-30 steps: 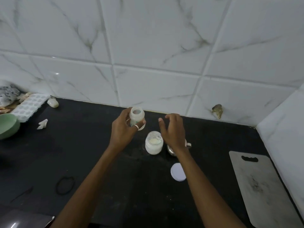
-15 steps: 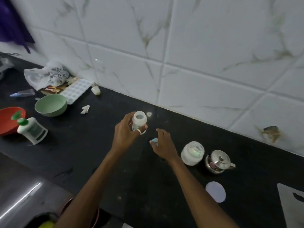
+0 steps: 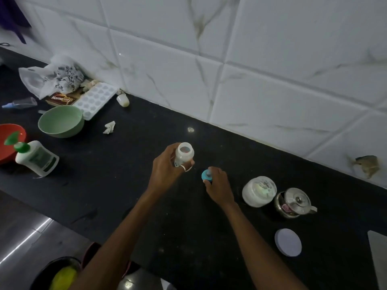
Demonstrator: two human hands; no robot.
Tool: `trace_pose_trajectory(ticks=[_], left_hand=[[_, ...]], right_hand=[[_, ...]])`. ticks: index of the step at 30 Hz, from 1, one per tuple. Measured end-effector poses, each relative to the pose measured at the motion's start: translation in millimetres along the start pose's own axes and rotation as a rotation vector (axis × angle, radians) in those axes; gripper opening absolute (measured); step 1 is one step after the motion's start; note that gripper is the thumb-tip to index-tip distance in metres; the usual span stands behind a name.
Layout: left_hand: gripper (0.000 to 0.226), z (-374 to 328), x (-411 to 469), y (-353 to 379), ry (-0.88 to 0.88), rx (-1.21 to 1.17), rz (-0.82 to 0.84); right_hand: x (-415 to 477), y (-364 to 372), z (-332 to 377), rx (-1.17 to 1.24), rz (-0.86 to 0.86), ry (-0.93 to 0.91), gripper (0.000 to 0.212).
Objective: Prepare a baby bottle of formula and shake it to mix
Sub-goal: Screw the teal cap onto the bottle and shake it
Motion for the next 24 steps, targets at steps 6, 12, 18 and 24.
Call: trace_pose_trajectory(ticks=[6,12,18,24], left_hand=[[0.056,-21,3,5,0.013,-0.025,0.009],[0.054,-68,5,15,0.079,-0.036,0.026],[0.054,-132,5,21,0.172,-0.072,0.038],[0.052,-182,1,19,0.284,-0.125,-0.002]], right_hand=[[0,-60,42,0.111,-0.147,-0.063,0.056],[-20,-172,122,0.298,-0.235,-0.221,0.042],[-49,-240,195,0.317,-0.074,-0.39,0.043],[-63,-265,211,0.213,0.049,-0.449,0.047]])
Point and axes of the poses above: each hand's wrist, its own x-axis towards the middle knuckle, its own y-axis out of the palm, z = x × y, the point moved 8 cm from there along x, towards the middle knuckle, and after that the axes turned 7 degrees about x, right-handed, at the moved point
